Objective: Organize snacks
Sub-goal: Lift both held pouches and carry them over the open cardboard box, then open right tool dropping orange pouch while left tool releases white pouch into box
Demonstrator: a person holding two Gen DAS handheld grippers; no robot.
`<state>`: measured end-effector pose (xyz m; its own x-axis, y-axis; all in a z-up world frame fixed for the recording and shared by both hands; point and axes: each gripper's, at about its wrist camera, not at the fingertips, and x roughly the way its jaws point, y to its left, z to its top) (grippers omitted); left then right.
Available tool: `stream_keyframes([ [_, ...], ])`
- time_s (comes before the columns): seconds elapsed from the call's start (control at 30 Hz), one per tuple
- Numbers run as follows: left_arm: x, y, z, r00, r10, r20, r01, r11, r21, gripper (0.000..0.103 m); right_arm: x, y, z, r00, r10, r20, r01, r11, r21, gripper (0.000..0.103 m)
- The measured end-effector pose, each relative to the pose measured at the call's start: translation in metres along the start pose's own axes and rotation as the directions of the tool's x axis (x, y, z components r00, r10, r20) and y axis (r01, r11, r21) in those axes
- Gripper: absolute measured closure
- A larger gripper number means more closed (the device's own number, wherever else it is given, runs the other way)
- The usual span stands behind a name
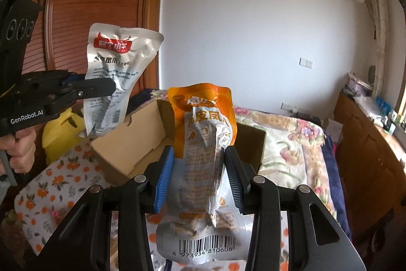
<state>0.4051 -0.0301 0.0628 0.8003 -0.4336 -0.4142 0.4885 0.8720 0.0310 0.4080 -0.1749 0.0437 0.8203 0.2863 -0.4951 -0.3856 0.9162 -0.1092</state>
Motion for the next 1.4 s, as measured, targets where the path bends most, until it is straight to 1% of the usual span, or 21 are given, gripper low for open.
stream_keyframes([
  [0.2, 0.031, 0.015, -0.003, 1.0, 0.01, -0.021, -0.01, 1.0, -0.021, 0.089, 0.033, -0.002, 0.01, 1.0, 0.006, -0.014, -0.006, 1.0, -0.014, 0.062],
  [0.33, 0.055, 0.021, -0.012, 0.998, 0.007, -0.055, -0.009, 1.0, -0.03, 0.088, 0.06, -0.003, 0.01, 0.999, 0.008, -0.039, -0.009, 1.0, -0.025, 0.062],
  [0.5, 0.082, 0.029, -0.031, 0.993, 0.015, -0.114, -0.022, 0.998, -0.063, 0.088, 0.093, -0.003, -0.005, 0.996, 0.0, -0.094, -0.002, 1.0, -0.028, 0.062],
  [0.63, 0.098, 0.029, -0.047, 0.986, 0.007, -0.168, -0.021, 0.996, -0.083, 0.088, 0.107, 0.001, -0.022, 0.991, -0.02, -0.134, 0.014, 0.999, -0.047, 0.062],
  [0.83, 0.109, 0.019, -0.059, 0.977, -0.005, -0.213, -0.014, 0.996, -0.085, 0.088, 0.119, 0.005, -0.035, 0.985, -0.044, -0.168, 0.034, 0.997, -0.064, 0.061],
  [0.9, 0.11, 0.016, -0.06, 0.976, -0.008, -0.216, -0.009, 0.997, -0.077, 0.088, 0.121, 0.005, -0.04, 0.981, -0.064, -0.182, 0.053, 0.996, -0.067, 0.061],
  [0.93, 0.11, 0.014, -0.06, 0.977, -0.008, -0.215, -0.008, 0.997, -0.073, 0.086, 0.122, 0.004, -0.041, 0.98, -0.062, -0.189, 0.051, 0.997, -0.063, 0.061],
  [1.0, 0.109, 0.009, -0.06, 0.975, -0.02, -0.222, 0.003, 0.997, -0.076, 0.085, 0.124, 0.003, -0.045, 0.978, -0.06, -0.202, 0.049, 0.997, -0.057, 0.061],
  [1.17, 0.107, 0.006, -0.06, 0.972, -0.018, -0.233, 0.004, 0.998, -0.059, 0.086, 0.127, -0.004, -0.048, 0.973, -0.023, -0.231, 0.021, 1.0, -0.011, 0.059],
  [1.23, 0.105, 0.004, -0.06, 0.971, -0.014, -0.238, 0.002, 0.999, -0.053, 0.085, 0.128, -0.006, -0.049, 0.97, 0.006, -0.244, -0.004, 1.0, 0.011, 0.059],
  [1.27, 0.105, 0.004, -0.059, 0.971, -0.012, -0.238, 0.0, 0.999, -0.05, 0.083, 0.129, -0.007, -0.049, 0.969, 0.014, -0.248, -0.01, 1.0, 0.017, 0.058],
  [1.4, 0.098, 0.007, -0.059, 0.972, -0.019, -0.233, 0.006, 0.998, -0.055, 0.082, 0.127, -0.008, -0.049, 0.968, 0.024, -0.249, -0.016, 0.999, 0.033, 0.057],
])
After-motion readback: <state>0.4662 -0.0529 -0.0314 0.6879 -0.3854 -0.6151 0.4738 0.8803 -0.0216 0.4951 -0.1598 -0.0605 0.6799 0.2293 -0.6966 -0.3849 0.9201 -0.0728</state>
